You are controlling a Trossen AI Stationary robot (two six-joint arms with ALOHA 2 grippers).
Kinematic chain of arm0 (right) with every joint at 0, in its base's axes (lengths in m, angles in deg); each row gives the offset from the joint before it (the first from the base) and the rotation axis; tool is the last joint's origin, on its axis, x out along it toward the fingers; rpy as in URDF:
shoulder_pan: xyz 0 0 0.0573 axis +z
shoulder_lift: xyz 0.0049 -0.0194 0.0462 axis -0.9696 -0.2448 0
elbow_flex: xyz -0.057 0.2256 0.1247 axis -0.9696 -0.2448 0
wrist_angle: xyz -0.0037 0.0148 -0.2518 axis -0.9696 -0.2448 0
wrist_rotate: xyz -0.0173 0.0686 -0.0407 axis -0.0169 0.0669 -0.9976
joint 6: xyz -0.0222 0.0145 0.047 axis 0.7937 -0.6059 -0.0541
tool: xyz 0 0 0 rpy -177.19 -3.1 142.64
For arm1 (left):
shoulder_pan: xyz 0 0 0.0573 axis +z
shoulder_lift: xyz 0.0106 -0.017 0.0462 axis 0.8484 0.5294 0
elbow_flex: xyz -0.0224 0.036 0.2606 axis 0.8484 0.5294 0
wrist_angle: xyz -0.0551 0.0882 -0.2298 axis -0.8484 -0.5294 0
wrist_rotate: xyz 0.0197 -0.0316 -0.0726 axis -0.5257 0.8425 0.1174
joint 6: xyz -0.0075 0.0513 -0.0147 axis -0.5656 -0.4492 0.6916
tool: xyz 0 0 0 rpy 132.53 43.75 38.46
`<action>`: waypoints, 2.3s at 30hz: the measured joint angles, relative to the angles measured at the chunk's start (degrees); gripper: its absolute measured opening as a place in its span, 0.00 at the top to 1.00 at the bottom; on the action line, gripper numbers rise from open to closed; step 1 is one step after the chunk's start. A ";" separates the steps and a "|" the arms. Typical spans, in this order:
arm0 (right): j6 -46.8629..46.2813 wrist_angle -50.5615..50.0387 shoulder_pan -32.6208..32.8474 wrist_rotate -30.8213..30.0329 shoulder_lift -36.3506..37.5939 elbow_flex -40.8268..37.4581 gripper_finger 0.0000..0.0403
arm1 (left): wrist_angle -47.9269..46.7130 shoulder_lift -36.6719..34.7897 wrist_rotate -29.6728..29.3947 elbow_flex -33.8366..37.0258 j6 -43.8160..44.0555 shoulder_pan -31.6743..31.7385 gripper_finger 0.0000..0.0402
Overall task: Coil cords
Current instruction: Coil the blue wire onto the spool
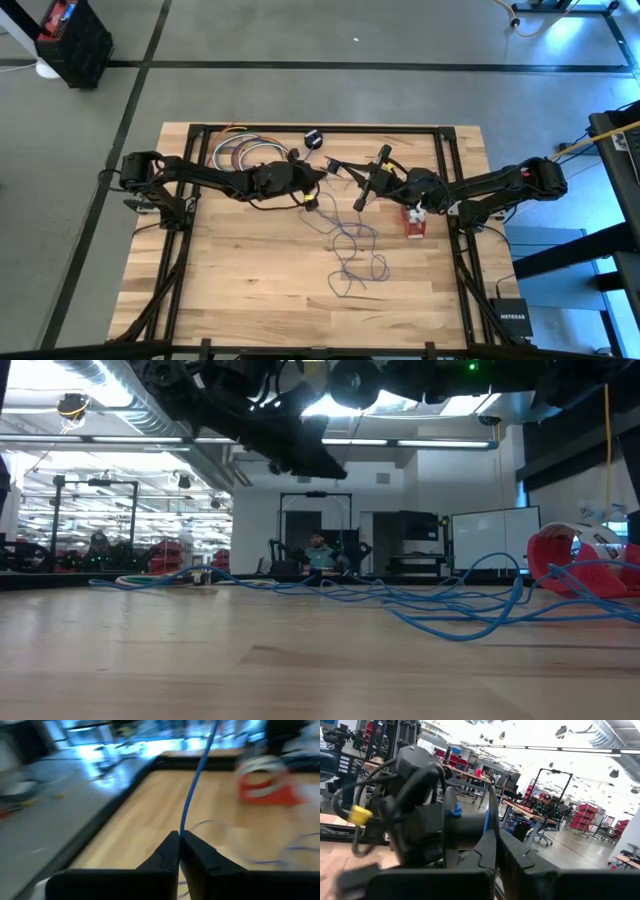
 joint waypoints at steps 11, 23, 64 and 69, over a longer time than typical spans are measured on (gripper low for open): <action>0.58 -2.49 0.00 -0.22 -0.02 0.00 0.97 | -5.28 -12.02 -11.94 0.02 -4.99 -2.97 0.97; 1.21 -2.73 0.00 -0.48 -0.02 0.00 0.97 | -12.58 -13.39 3.14 0.02 3.11 -3.80 0.90; 1.86 -2.17 0.00 -0.59 -0.02 0.00 0.97 | -6.81 -7.90 -8.42 0.02 -2.53 -0.76 0.99; 1.86 -3.30 0.00 -0.59 0.00 -0.01 0.97 | -8.89 -14.45 -8.46 0.01 -2.96 -1.00 0.98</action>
